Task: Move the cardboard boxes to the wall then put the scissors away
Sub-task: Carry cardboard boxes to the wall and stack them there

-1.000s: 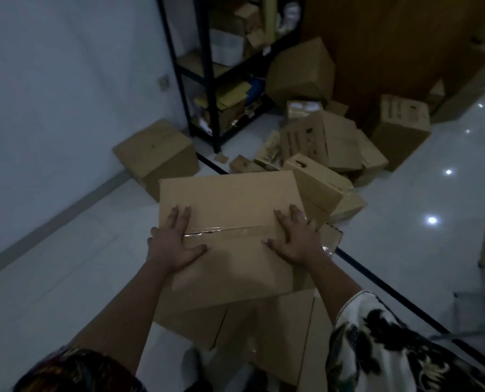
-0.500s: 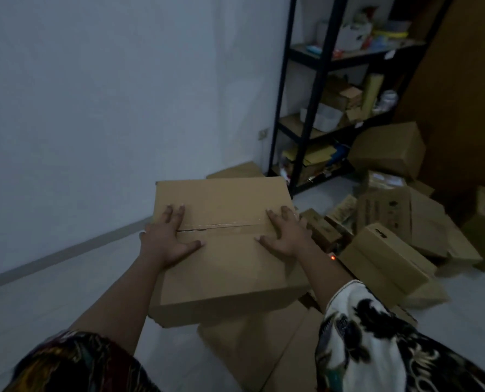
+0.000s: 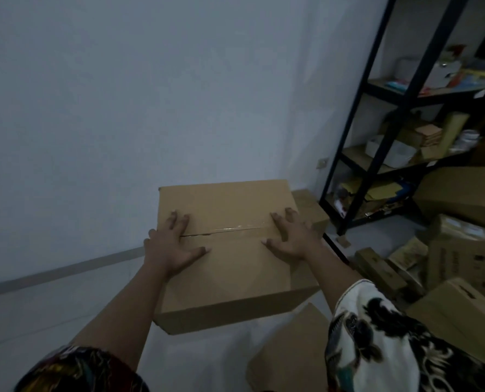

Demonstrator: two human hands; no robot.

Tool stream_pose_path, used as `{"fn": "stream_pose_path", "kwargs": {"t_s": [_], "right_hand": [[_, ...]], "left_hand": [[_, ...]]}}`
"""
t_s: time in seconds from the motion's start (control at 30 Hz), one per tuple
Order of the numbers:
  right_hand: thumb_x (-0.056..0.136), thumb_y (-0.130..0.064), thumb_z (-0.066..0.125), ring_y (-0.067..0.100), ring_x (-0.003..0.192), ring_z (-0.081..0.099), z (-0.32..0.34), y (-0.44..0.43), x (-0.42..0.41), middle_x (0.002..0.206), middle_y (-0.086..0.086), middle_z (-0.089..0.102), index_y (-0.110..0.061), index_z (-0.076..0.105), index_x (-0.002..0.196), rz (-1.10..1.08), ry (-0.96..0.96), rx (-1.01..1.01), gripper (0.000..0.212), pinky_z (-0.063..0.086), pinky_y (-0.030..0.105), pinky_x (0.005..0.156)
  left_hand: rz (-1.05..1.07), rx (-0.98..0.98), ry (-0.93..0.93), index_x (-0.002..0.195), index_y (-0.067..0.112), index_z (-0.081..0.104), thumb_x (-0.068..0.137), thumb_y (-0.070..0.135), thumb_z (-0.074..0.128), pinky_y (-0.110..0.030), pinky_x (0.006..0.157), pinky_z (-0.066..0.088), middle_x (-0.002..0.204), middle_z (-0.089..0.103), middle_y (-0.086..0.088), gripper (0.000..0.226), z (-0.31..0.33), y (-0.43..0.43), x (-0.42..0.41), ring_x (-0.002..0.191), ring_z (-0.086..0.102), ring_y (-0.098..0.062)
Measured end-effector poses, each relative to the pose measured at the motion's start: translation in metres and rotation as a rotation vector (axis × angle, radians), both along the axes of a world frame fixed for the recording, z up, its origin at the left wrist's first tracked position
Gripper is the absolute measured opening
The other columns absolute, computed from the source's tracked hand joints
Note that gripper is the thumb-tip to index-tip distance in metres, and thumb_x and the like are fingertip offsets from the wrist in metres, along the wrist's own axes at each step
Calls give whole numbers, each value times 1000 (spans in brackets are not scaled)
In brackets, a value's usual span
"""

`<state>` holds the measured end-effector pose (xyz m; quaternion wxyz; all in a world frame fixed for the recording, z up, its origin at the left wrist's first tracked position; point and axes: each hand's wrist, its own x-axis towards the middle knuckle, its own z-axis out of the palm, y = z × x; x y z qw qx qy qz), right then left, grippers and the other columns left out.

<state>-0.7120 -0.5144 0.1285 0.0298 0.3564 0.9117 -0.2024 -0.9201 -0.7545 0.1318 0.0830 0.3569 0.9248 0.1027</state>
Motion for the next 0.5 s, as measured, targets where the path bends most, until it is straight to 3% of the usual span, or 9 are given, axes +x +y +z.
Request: {"fn": "stream_pose_path", "kwargs": {"t_s": [0.2, 0.5], "right_hand": [[79, -72, 55, 40, 147, 0, 2, -6, -60, 163, -6, -1, -45, 15, 152, 58, -9, 16, 87, 18, 58, 115], [76, -80, 48, 41, 147, 3, -18, 38, -138, 163, -4, -1, -46, 12, 151, 37, -43, -8, 90, 17, 62, 115]], "left_hand": [[49, -8, -41, 151, 46, 8, 53, 93, 38, -56, 110, 27, 163, 0, 9, 113, -10, -16, -51, 139, 24, -45], [16, -50, -85, 151, 45, 10, 57, 91, 46, -55, 110, 29, 162, 0, 9, 111, -17, 31, -138, 137, 25, -44]]}}
